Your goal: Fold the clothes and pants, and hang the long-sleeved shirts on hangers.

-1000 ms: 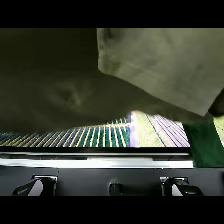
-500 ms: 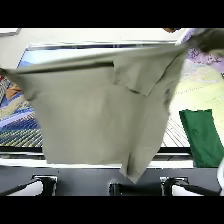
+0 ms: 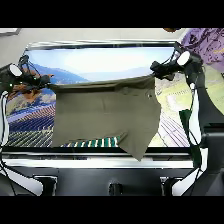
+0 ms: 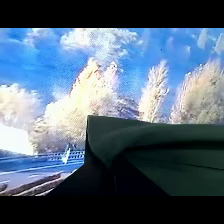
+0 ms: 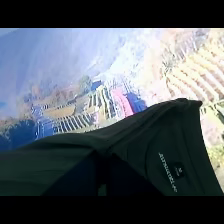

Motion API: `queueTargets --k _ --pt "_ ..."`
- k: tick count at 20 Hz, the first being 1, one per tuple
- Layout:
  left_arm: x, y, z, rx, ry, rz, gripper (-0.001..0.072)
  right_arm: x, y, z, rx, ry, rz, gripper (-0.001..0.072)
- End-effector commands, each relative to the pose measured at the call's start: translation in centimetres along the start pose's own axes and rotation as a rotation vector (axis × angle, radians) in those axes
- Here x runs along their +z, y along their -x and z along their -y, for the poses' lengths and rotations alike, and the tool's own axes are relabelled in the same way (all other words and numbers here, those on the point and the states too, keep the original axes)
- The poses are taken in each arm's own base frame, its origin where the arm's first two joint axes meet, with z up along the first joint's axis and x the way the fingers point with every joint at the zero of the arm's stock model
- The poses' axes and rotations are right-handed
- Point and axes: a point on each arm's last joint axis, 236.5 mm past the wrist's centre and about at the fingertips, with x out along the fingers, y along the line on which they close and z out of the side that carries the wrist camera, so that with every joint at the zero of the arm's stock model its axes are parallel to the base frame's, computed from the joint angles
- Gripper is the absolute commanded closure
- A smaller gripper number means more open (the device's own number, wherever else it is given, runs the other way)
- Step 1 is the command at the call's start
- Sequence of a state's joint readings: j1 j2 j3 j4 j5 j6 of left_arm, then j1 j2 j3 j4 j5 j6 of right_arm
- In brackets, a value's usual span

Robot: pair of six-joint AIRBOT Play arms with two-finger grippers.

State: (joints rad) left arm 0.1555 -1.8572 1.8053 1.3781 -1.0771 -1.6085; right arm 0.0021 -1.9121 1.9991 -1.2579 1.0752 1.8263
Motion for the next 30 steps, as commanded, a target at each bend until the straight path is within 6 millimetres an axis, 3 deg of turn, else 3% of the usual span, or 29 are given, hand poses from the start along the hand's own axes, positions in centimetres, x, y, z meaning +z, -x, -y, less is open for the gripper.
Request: queueTargets --k 1,8,13,23,24,25,27,28,30 --pt "-1.3 -1.5 -0.1 0.007 0.002 -0.062 0.0692 -0.1 -1.7 1.4 -0.043 0.009 0.003 0.0682" --pt "-9.3 0.2 -0.5 0.039 0.078 -0.405 0.0692 -5.6 -0.5 6.1 -0.238 0.053 -0.239 0.0682" --pt "-12.6 -1.4 -0.7 0.050 0.083 -0.505 0.0692 -8.2 -1.2 7.3 -0.271 0.039 -0.351 0.0682" --pt "-14.8 -4.1 -0.5 0.060 0.084 -0.578 0.0685 -10.6 -3.3 8.5 -0.286 0.024 -0.440 0.0681" --pt "-14.7 -4.1 -0.5 0.060 0.085 -0.574 0.0613 -10.7 -3.3 8.3 -0.281 0.026 -0.442 0.0676" --pt "-14.5 -4.0 -0.5 0.059 0.086 -0.567 0.0469 -10.8 -3.3 8.1 -0.270 0.022 -0.447 0.0603" --pt "-12.9 -3.1 -0.4 0.064 0.075 -0.525 0.0079 -11.4 -3.2 7.4 -0.242 0.018 -0.473 0.0361" --pt "-11.6 -2.2 -0.6 0.077 0.061 -0.488 0.0010 -11.8 -3.0 6.8 -0.218 0.015 -0.492 0.0240" --pt "-8.7 0.7 -2.0 0.150 0.027 -0.406 0.0010 -12.0 -1.5 5.7 -0.163 0.072 -0.519 0.0218"
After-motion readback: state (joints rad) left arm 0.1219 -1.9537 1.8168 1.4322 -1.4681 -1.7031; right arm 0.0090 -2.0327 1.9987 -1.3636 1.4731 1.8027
